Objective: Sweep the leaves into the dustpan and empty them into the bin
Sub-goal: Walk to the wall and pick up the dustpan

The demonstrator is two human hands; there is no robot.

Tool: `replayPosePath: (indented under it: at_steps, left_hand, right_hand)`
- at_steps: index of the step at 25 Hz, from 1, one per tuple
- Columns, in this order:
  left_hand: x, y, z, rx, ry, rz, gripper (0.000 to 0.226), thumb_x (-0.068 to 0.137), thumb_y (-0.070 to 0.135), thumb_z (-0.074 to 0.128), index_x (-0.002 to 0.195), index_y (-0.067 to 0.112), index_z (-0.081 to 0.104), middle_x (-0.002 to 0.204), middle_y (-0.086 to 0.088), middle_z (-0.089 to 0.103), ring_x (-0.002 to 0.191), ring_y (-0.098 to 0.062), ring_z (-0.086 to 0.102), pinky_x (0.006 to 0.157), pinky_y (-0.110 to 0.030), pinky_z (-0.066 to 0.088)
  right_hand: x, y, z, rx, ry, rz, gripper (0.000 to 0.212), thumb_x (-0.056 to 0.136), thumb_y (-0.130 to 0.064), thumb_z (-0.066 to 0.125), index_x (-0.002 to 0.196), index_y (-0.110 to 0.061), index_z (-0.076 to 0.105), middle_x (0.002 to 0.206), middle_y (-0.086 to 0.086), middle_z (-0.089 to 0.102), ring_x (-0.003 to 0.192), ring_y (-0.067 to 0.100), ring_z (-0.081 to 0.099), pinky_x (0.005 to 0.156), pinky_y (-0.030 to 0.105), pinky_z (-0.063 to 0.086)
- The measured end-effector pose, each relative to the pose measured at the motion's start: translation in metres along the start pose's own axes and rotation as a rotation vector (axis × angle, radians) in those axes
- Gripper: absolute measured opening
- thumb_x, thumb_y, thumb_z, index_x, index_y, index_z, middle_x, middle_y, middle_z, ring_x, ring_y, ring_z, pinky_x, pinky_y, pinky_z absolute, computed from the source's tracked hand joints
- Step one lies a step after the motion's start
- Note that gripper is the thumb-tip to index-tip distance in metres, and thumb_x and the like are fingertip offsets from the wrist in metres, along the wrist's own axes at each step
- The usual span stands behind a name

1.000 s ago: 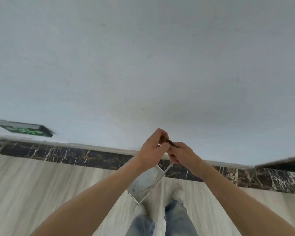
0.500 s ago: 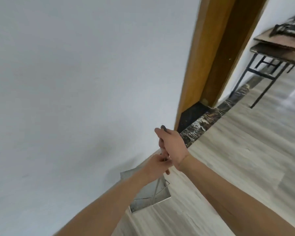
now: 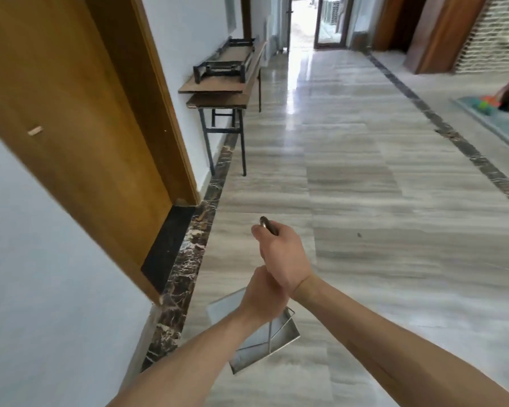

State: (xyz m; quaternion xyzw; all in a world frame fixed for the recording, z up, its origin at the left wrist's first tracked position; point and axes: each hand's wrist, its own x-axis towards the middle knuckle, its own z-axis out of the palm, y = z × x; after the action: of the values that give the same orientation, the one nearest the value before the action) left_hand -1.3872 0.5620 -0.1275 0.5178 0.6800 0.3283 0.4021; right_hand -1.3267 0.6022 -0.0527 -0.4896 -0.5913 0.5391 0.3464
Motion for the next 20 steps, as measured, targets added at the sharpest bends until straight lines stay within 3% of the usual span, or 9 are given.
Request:
replayPosePath:
  at_steps: [3, 6, 9, 11, 12, 14, 16, 18, 20]
  left_hand:
    - [0.055, 0.037, 0.042, 0.094, -0.184, 0.122, 0.045, 0.092, 0.004, 0.049, 0.071, 0.040, 0.033, 0.073, 0.020, 0.041, 0.065, 0.009, 0.041, 0.063, -0.013, 0.043]
    - [0.109, 0.065, 0.077, 0.121, -0.324, 0.209, 0.033, 0.090, 0.015, 0.046, 0.070, 0.039, 0.034, 0.072, 0.019, 0.042, 0.064, 0.008, 0.041, 0.071, -0.020, 0.046]
    - [0.175, 0.082, 0.101, 0.125, -0.455, 0.277, 0.016, 0.079, 0.023, 0.040, 0.078, 0.024, 0.055, 0.073, 0.018, 0.044, 0.066, 0.006, 0.044, 0.080, -0.029, 0.051]
    - [0.222, 0.090, 0.113, 0.141, -0.517, 0.337, 0.034, 0.077, 0.019, 0.036, 0.090, 0.000, 0.061, 0.068, 0.007, 0.049, 0.061, -0.006, 0.047, 0.068, -0.034, 0.051]
    - [0.250, 0.097, 0.118, 0.166, -0.567, 0.366, 0.033, 0.077, 0.015, 0.034, 0.086, -0.004, 0.059, 0.065, -0.001, 0.052, 0.058, -0.013, 0.048, 0.063, -0.041, 0.048]
    - [0.298, 0.106, 0.120, 0.316, -0.628, 0.459, 0.033, 0.078, 0.016, 0.029, 0.076, 0.002, 0.058, 0.065, -0.009, 0.061, 0.059, -0.022, 0.054, 0.059, -0.038, 0.046]
    - [0.350, 0.120, 0.121, 0.563, -0.629, 0.638, 0.047, 0.078, 0.029, 0.019, 0.082, 0.006, 0.060, 0.074, -0.011, 0.065, 0.068, -0.029, 0.060, 0.060, -0.037, 0.046]
    - [0.391, 0.133, 0.125, 0.755, -0.615, 0.859, 0.064, 0.074, 0.035, 0.002, 0.086, 0.005, 0.056, 0.075, -0.013, 0.061, 0.064, -0.034, 0.054, 0.054, -0.036, 0.037]
    - [0.434, 0.145, 0.136, 0.841, -0.608, 0.987, 0.055, 0.082, 0.034, 0.007, 0.087, 0.006, 0.054, 0.072, -0.013, 0.059, 0.058, -0.033, 0.052, 0.051, -0.034, 0.032]
  right_hand:
    - [0.032, 0.011, -0.063, 0.042, 0.191, 0.054, 0.026, 0.083, -0.027, 0.051, 0.064, -0.016, 0.037, 0.058, 0.003, 0.034, 0.055, 0.017, 0.030, 0.056, 0.035, 0.027]
    - [0.068, 0.019, -0.113, 0.083, 0.339, 0.073, 0.024, 0.082, -0.024, 0.052, 0.065, -0.016, 0.037, 0.059, 0.003, 0.032, 0.058, 0.017, 0.029, 0.057, 0.036, 0.026]
    - [0.119, 0.026, -0.149, 0.100, 0.468, 0.088, 0.031, 0.080, -0.022, 0.050, 0.059, -0.020, 0.028, 0.053, -0.004, 0.028, 0.056, 0.017, 0.025, 0.055, 0.034, 0.023]
    - [0.157, 0.031, -0.167, 0.088, 0.545, 0.120, 0.032, 0.080, -0.021, 0.050, 0.059, -0.020, 0.027, 0.053, -0.005, 0.027, 0.057, 0.018, 0.024, 0.055, 0.034, 0.023]
    - [0.182, 0.032, -0.176, 0.083, 0.581, 0.137, 0.031, 0.080, -0.021, 0.050, 0.059, -0.020, 0.027, 0.054, -0.004, 0.027, 0.056, 0.018, 0.024, 0.055, 0.035, 0.022]
    - [0.221, 0.031, -0.191, 0.065, 0.628, 0.171, 0.029, 0.081, -0.020, 0.050, 0.061, -0.018, 0.029, 0.057, -0.001, 0.029, 0.058, 0.018, 0.025, 0.056, 0.035, 0.023]
    - [0.261, 0.030, -0.205, 0.053, 0.696, 0.185, 0.029, 0.081, -0.021, 0.050, 0.061, -0.018, 0.030, 0.058, 0.000, 0.030, 0.060, 0.018, 0.027, 0.057, 0.036, 0.024]
    - [0.293, 0.031, -0.224, 0.038, 0.757, 0.213, 0.030, 0.081, -0.021, 0.050, 0.059, -0.019, 0.029, 0.057, -0.002, 0.030, 0.059, 0.018, 0.027, 0.057, 0.035, 0.025]
    - [0.330, 0.036, -0.246, 0.054, 0.795, 0.219, 0.030, 0.081, -0.021, 0.050, 0.060, -0.018, 0.029, 0.057, -0.003, 0.029, 0.058, 0.017, 0.026, 0.056, 0.034, 0.025]
